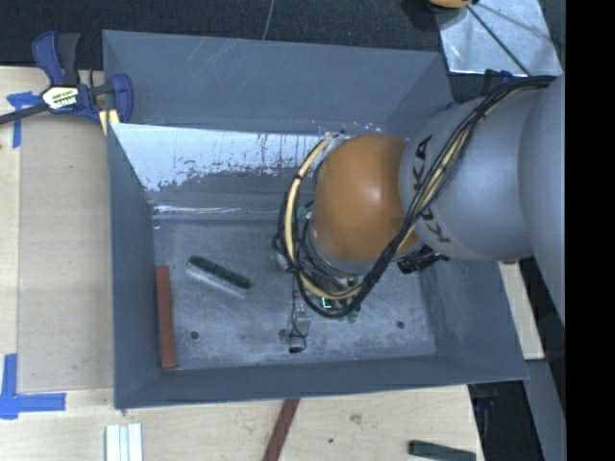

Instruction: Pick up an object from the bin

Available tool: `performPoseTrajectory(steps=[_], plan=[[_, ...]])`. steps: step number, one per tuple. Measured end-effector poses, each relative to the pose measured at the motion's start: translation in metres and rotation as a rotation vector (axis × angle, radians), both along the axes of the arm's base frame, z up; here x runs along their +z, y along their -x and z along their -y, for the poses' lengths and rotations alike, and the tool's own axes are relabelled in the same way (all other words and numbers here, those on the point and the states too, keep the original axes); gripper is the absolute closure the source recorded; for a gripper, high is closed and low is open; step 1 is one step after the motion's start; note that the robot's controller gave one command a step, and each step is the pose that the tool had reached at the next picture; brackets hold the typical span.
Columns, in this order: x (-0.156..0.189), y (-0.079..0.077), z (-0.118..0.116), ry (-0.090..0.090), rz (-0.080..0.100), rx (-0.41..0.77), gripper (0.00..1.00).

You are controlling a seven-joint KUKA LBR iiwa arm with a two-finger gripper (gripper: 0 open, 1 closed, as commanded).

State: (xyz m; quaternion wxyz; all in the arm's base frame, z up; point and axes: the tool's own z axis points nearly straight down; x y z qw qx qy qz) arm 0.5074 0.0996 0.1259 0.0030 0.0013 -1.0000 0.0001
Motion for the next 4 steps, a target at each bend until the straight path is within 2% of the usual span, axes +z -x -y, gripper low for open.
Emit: performPoseTrajectory(steps=[1, 2, 3, 4], plan=[[0.004, -0.002, 0.000, -0.001, 0.008, -0.003, 0.00], [-0.036, -0.041, -0.047, -0.001, 0.015, 0.044, 0.00], [-0.052, -0.051, -0.063, -0.002, 0.013, 0.059, 0.00], [-0.053, -0.074, -0.127, -0.003, 0.010, 0.250, 1.00]])
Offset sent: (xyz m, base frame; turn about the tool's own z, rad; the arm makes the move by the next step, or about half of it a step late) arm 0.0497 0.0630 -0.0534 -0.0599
